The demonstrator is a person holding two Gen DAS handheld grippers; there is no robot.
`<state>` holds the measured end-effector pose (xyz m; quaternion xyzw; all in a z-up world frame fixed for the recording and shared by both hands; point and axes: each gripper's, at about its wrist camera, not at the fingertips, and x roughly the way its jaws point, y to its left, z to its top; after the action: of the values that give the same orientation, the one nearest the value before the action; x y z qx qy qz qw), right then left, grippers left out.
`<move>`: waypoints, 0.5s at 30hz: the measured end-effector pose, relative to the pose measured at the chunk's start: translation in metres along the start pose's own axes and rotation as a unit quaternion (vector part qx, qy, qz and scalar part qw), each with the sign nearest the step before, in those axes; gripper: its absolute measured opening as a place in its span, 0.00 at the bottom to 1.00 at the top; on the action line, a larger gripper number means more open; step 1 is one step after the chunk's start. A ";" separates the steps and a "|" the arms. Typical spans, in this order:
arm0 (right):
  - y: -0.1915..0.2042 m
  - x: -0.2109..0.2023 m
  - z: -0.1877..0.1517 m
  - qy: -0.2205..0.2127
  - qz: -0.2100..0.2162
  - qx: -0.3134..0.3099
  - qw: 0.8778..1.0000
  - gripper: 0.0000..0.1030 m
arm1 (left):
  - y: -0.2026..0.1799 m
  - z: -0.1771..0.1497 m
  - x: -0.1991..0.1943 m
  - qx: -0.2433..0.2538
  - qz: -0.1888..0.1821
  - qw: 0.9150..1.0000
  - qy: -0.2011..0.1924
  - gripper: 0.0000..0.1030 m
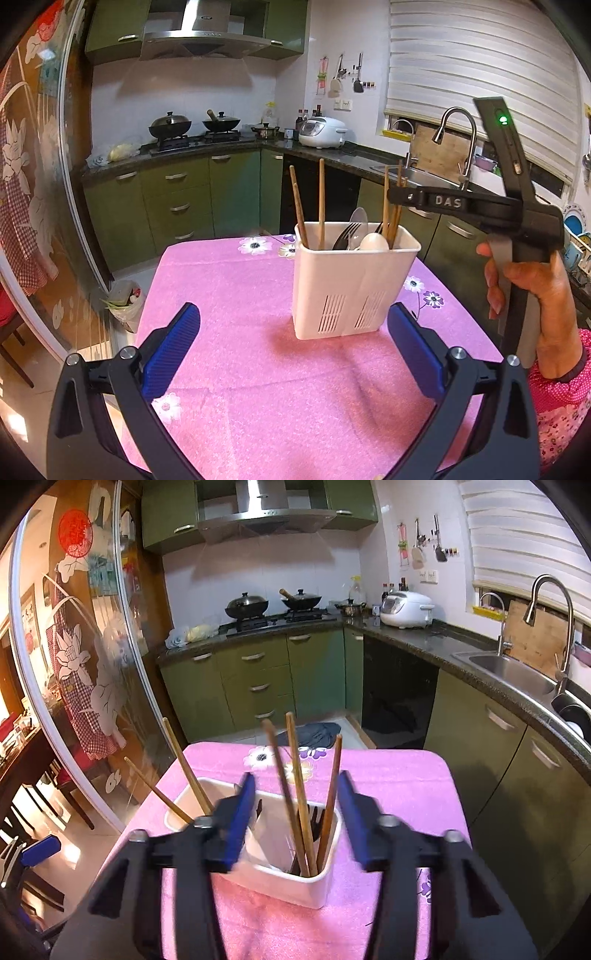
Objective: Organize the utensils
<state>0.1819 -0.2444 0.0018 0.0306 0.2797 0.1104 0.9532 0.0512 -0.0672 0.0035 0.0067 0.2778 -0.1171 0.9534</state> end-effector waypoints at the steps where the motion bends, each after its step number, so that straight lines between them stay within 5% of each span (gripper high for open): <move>1: 0.001 -0.004 -0.001 -0.004 0.000 -0.001 1.000 0.49 | 0.001 -0.001 0.000 -0.002 0.001 1.000 0.001 0.94; 10: 0.008 -0.090 -0.054 -0.075 0.013 -0.010 0.997 0.96 | 0.005 -0.012 -0.005 0.002 0.006 1.000 0.004 0.94; 15: 0.006 -0.114 -0.109 -0.062 0.028 0.007 0.998 0.96 | 0.004 -0.025 -0.015 -0.003 0.004 1.000 0.001 0.94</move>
<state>0.0285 -0.2645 -0.0286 0.0517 0.2201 0.1328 0.9650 0.0262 -0.0582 -0.0096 0.0054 0.2788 -0.1121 0.9538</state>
